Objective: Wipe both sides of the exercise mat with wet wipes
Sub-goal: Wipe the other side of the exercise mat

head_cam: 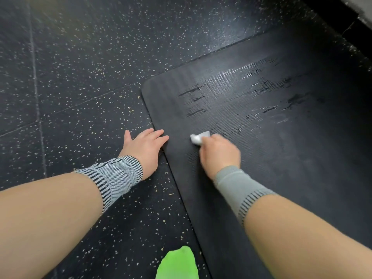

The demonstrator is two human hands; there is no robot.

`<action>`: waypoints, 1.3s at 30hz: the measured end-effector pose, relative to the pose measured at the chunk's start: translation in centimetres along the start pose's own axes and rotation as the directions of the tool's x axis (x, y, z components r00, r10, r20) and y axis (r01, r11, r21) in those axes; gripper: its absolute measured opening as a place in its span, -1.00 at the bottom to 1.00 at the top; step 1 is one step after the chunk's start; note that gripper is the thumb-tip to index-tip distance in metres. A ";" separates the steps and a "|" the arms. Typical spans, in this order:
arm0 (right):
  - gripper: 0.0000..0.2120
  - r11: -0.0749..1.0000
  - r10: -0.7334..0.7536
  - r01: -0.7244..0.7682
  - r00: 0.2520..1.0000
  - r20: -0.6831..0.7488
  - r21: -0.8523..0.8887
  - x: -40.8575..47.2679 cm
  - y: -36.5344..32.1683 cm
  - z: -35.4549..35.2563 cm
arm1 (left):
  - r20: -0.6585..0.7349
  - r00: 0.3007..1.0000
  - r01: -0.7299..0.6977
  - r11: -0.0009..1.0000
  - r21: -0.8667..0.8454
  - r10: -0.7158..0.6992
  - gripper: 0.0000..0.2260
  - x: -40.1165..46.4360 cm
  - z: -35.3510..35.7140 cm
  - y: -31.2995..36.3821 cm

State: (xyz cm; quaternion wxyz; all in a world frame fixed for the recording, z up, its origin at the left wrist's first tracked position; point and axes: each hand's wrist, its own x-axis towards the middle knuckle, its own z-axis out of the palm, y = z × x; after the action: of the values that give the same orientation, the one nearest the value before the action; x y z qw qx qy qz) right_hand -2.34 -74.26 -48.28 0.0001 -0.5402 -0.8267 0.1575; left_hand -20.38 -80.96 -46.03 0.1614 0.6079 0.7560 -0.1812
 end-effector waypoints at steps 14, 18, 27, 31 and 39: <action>-0.67 0.999 -0.038 0.038 0.999 0.006 -0.006 1.3 1.1 -0.2 | -0.047 0.999 -0.011 1.000 -0.005 0.011 -0.41 1.8 -0.6 1.0; -0.75 0.967 0.253 -0.253 0.965 -0.066 0.021 1.9 3.6 -1.2 | -0.058 0.996 -0.069 0.998 0.001 0.069 -0.40 2.6 -0.6 2.3; -0.69 0.977 -0.208 0.209 0.978 0.032 -0.034 2.0 4.1 -1.1 | -0.104 0.986 -0.136 0.990 -0.026 0.132 -0.48 4.3 -1.9 5.5; -0.71 0.972 0.222 -0.229 0.965 -0.137 -0.041 4.3 10.7 -3.5 | -0.097 0.980 -0.178 0.984 -0.020 0.176 -0.51 4.8 -2.4 6.6; -0.82 0.947 -0.317 0.311 0.945 -0.078 -0.075 1.7 8.6 -1.8 | -0.099 0.965 -0.250 0.967 -0.041 0.245 -0.49 7.0 -3.8 11.3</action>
State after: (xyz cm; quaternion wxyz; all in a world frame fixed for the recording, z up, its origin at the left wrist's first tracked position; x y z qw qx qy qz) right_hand 4.97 -69.10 -49.07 0.0455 -0.4079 -0.9057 0.1058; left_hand -10.86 -70.98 -46.80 0.1636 0.7008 0.6855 -0.1110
